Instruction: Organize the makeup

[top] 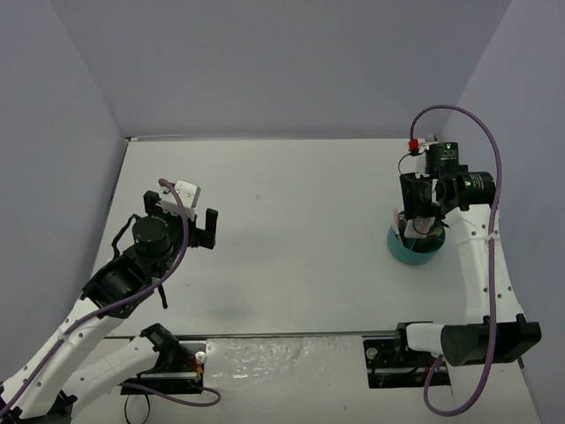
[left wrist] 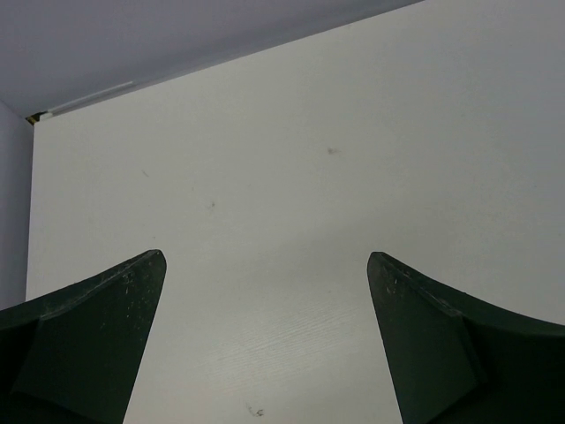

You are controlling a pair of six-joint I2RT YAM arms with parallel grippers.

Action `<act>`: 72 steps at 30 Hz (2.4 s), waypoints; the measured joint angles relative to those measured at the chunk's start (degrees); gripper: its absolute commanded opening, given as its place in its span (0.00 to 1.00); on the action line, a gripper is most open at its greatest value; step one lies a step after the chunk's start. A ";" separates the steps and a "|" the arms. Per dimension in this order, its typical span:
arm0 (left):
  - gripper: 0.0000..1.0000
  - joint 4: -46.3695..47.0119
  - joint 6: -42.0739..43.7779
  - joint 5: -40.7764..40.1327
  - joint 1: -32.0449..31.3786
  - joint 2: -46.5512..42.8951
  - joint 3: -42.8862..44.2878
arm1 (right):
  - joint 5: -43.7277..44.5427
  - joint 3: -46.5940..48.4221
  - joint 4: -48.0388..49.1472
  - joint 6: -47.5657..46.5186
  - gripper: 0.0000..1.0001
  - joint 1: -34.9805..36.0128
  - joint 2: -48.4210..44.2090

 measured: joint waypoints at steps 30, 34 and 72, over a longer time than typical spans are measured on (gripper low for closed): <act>0.97 1.68 1.41 1.86 2.09 -7.29 -4.80 | -9.27 -11.84 6.61 -15.85 0.00 -13.15 -7.38; 0.97 1.77 1.59 1.67 2.09 -7.44 -5.48 | -11.59 -13.95 9.05 -17.71 0.00 -15.04 -7.59; 0.97 2.09 2.23 0.56 2.46 -8.31 -6.37 | -19.48 -28.36 22.53 -22.36 0.78 -21.32 -10.68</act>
